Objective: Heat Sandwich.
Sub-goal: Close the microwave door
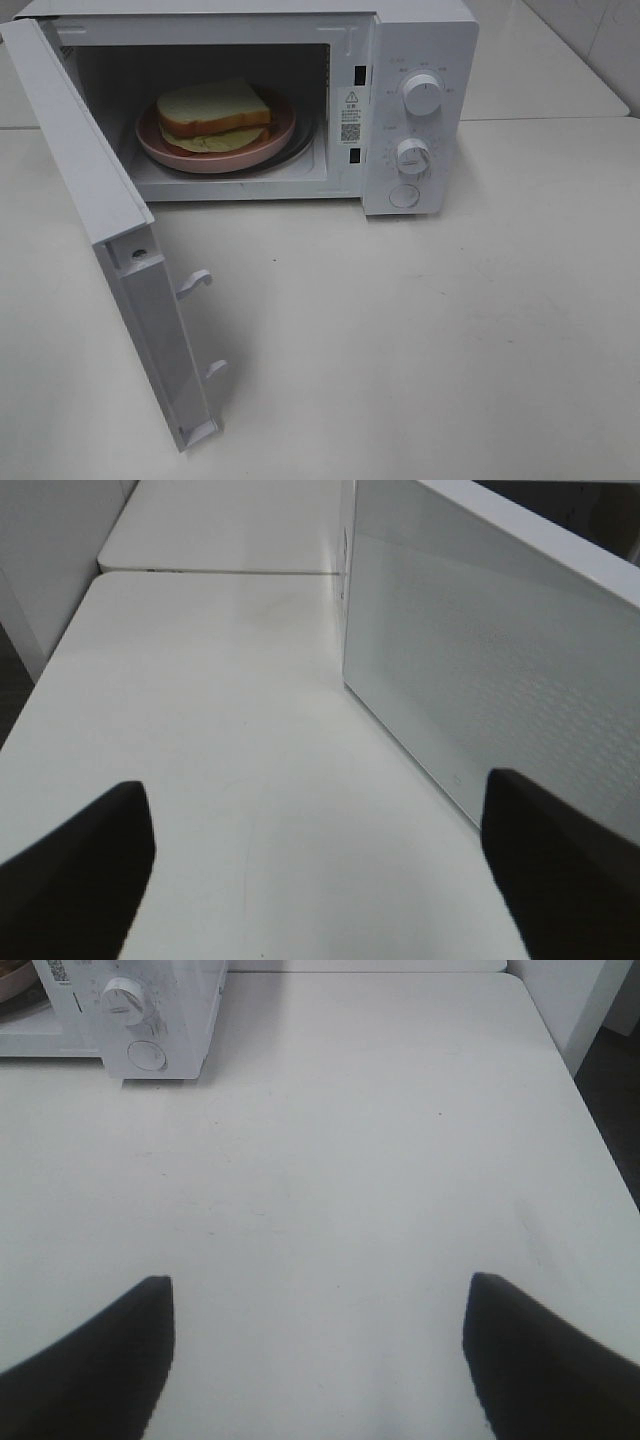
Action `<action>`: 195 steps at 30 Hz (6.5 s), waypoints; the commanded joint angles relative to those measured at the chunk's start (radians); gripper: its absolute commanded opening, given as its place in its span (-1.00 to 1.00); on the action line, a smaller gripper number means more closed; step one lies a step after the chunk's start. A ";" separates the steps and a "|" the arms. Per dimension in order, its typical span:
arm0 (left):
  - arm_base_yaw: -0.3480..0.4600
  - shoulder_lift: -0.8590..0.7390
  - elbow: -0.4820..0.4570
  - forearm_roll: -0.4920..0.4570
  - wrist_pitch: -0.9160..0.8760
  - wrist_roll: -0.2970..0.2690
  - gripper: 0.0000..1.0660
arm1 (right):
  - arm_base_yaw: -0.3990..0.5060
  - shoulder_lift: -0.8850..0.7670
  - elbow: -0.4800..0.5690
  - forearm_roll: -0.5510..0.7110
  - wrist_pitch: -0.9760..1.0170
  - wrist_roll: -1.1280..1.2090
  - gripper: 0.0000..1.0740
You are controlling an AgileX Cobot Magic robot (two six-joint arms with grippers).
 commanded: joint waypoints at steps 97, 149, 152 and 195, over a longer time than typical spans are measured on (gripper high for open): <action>-0.398 1.463 0.117 0.233 -1.809 -0.105 -0.99 | -0.009 -0.027 0.002 0.004 -0.008 0.007 0.42; -0.722 1.907 -0.672 -0.310 -1.471 0.139 -0.99 | -0.009 -0.027 0.002 0.004 -0.008 0.007 0.42; -0.719 1.923 -0.701 -0.319 -1.447 0.174 -0.99 | -0.009 -0.027 0.002 0.004 -0.008 0.007 0.42; -0.750 1.567 -0.489 -0.299 -0.775 0.181 -0.30 | -0.009 -0.027 0.002 0.004 -0.008 0.008 0.42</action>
